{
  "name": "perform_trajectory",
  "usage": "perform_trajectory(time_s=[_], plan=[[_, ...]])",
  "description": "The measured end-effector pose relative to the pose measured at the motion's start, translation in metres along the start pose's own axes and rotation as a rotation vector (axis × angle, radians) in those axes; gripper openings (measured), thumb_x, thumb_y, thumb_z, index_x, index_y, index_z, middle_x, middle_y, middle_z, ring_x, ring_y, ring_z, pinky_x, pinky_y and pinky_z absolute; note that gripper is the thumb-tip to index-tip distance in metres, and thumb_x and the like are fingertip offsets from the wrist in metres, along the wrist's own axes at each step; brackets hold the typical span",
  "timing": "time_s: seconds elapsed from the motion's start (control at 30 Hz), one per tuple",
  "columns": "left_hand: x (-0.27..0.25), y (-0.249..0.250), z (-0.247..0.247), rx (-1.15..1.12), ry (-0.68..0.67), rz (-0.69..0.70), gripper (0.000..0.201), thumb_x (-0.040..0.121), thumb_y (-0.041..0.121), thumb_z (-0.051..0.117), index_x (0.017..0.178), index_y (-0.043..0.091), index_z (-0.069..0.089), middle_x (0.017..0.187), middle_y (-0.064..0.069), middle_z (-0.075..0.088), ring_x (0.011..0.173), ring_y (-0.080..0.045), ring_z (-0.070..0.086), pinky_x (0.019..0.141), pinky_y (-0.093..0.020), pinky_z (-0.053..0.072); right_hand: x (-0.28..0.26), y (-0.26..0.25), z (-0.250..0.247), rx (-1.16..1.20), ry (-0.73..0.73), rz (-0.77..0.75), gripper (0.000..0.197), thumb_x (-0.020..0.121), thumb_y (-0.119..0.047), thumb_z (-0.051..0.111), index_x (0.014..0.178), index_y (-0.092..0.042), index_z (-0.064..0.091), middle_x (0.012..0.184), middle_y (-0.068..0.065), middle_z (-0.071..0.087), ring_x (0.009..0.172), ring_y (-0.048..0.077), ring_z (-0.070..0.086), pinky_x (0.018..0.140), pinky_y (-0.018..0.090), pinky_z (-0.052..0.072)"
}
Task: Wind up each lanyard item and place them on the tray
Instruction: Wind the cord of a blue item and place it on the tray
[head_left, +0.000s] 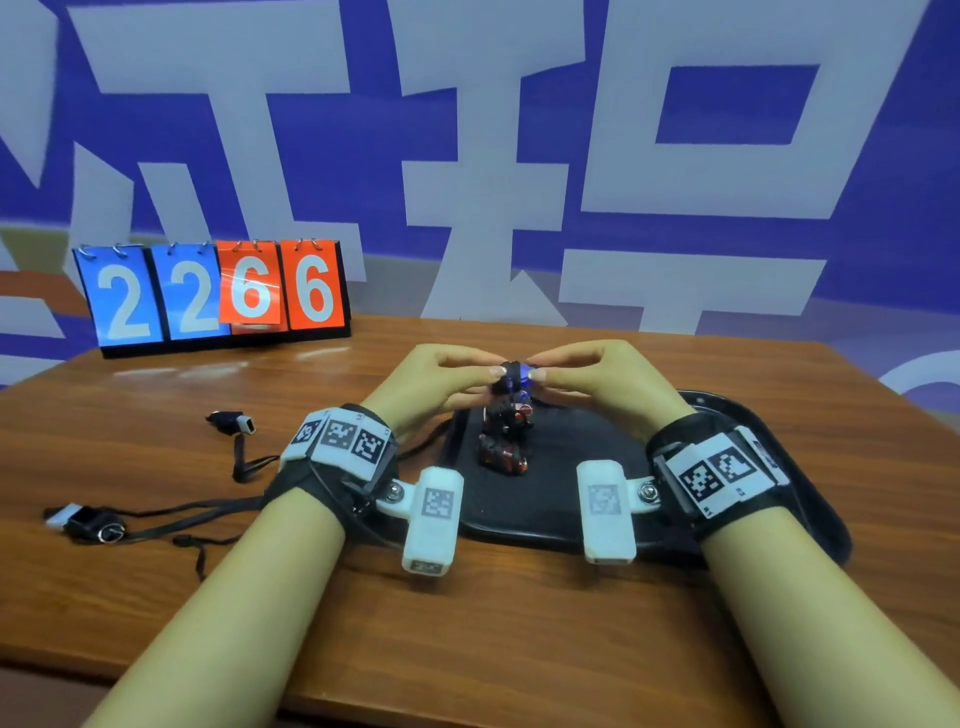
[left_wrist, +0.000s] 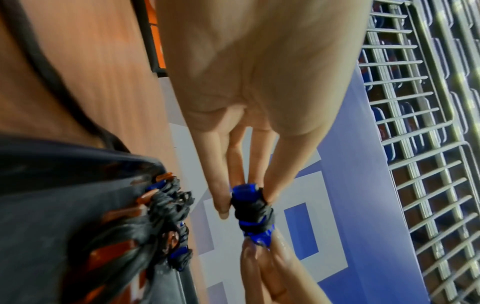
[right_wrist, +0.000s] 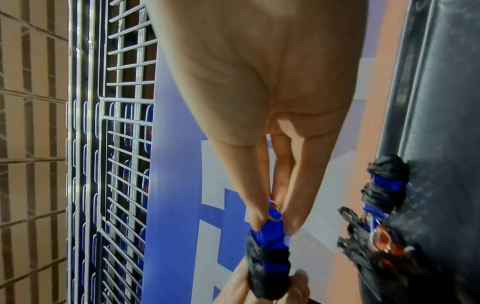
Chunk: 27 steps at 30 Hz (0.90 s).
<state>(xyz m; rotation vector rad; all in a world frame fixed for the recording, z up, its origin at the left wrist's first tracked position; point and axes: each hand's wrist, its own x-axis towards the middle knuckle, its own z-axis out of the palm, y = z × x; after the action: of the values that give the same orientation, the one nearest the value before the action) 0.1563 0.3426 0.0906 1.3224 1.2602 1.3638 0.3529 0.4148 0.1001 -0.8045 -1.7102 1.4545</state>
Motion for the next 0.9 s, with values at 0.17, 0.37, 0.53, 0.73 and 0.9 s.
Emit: perform_trajectory(time_s=[0.17, 0.37, 0.53, 0.73, 0.9], plan=[[0.016, 0.019, 0.011, 0.196, 0.027, 0.027, 0.028, 0.081, 0.003, 0.078, 0.108, 0.000, 0.071, 0.100, -0.012, 0.075, 0.089, -0.016, 0.074, 0.077, -0.020, 0.058, 0.001, -0.006, -0.018, 0.036, 0.035, 0.010, 0.024, 0.080, 0.006, 0.073, 0.104, 0.006, 0.071, 0.102, 0.020, 0.072, 0.084, 0.022, 0.072, 0.076, 0.022, 0.058], [0.043, 0.016, 0.033, 0.403, -0.003, -0.004, 0.022, 0.078, 0.004, 0.081, 0.098, 0.005, 0.072, 0.085, -0.008, 0.075, 0.076, -0.015, 0.073, 0.070, -0.020, 0.058, 0.009, 0.006, -0.040, -0.030, 0.095, 0.081, 0.027, 0.077, 0.011, 0.074, 0.103, 0.007, 0.069, 0.099, 0.019, 0.071, 0.082, 0.022, 0.070, 0.075, 0.022, 0.059], [0.059, 0.001, 0.050, 0.730, -0.103, 0.046, 0.017, 0.078, 0.009, 0.082, 0.091, 0.013, 0.071, 0.079, 0.001, 0.073, 0.070, -0.013, 0.069, 0.069, -0.027, 0.059, 0.015, 0.024, -0.048, -0.182, 0.135, 0.192, 0.027, 0.073, 0.010, 0.077, 0.099, 0.003, 0.072, 0.090, 0.014, 0.071, 0.080, 0.020, 0.067, 0.072, 0.017, 0.057], [0.067, 0.001, 0.052, 0.860, -0.171, 0.002, 0.022, 0.082, 0.005, 0.076, 0.100, 0.017, 0.073, 0.095, 0.004, 0.073, 0.091, -0.018, 0.071, 0.086, -0.034, 0.058, 0.027, 0.038, -0.046, -0.263, 0.215, 0.264, 0.028, 0.071, 0.010, 0.079, 0.098, 0.001, 0.073, 0.087, 0.011, 0.069, 0.068, 0.014, 0.062, 0.051, 0.010, 0.049], [0.065, 0.005, 0.055, 0.921, -0.242, -0.094, 0.051, 0.080, -0.012, 0.053, 0.119, 0.016, 0.070, 0.115, 0.002, 0.071, 0.107, -0.016, 0.066, 0.093, -0.034, 0.056, 0.036, 0.049, -0.042, -0.325, 0.260, 0.284, 0.020, 0.070, 0.007, 0.081, 0.077, -0.011, 0.074, 0.079, 0.007, 0.072, 0.076, 0.019, 0.067, 0.069, 0.023, 0.054]])
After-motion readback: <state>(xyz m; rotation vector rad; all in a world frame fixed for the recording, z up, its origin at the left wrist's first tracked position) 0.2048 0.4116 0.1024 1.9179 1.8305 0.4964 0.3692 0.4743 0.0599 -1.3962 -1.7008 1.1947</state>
